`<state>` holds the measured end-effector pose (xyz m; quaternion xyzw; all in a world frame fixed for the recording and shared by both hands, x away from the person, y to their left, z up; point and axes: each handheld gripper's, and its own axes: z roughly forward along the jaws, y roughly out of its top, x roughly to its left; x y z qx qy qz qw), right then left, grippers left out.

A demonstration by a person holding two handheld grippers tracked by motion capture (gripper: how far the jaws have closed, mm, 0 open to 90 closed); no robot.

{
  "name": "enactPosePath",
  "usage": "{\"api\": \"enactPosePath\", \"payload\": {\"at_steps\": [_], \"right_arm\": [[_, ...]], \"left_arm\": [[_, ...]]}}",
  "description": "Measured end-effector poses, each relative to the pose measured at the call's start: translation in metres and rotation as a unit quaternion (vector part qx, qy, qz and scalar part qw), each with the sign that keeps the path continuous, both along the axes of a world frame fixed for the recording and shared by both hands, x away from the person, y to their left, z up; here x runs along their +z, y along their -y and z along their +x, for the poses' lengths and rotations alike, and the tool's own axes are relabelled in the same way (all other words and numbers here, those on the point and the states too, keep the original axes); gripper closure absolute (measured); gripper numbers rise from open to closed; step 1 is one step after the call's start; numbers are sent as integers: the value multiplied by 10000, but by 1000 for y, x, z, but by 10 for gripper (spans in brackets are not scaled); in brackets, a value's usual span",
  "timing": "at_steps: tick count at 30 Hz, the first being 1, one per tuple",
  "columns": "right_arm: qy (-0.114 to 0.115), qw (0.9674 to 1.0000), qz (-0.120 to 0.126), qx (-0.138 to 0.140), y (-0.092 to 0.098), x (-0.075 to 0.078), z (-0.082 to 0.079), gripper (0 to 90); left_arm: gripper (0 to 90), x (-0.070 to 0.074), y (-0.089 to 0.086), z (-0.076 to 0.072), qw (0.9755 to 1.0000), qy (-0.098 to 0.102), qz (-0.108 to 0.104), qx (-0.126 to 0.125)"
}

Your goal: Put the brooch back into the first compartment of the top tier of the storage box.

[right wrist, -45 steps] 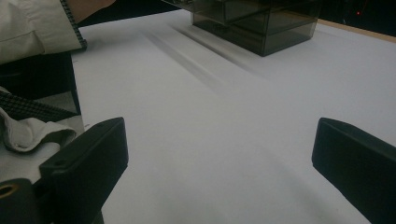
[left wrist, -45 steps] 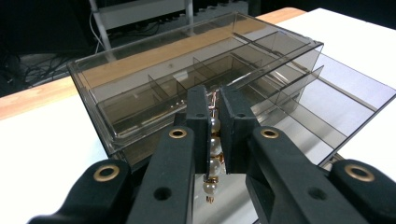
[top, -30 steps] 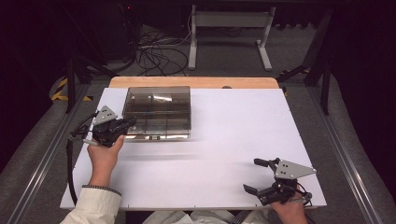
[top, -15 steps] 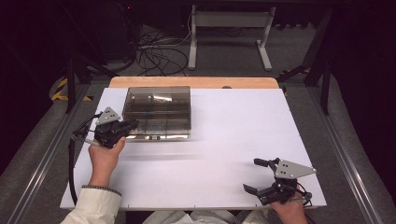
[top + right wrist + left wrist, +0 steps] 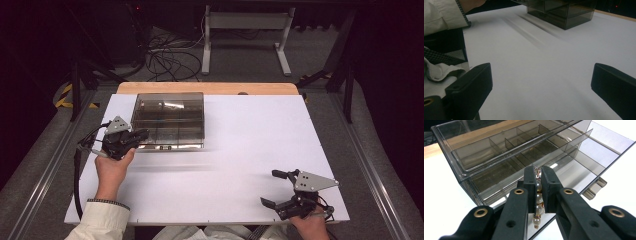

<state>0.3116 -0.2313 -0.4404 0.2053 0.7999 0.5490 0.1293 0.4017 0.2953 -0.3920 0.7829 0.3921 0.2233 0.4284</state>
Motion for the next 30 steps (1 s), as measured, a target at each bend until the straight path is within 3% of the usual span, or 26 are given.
{"api": "enactPosePath", "payload": {"at_steps": [14,18,23,30], "right_arm": [[-13,10000,-10,13,0,0,0,41],[-18,10000,-9,32,-1,0,0,41],[10,10000,7,31,0,0,0,41],[21,10000,14,26,1,0,0,41]], "left_arm": [[824,-1,1,-1,9999,47,-57,99],[694,1,1,-2,9995,192,-118,216],[593,7,3,-8,9983,426,-203,333],[364,22,5,-23,9958,769,-402,300]]}}
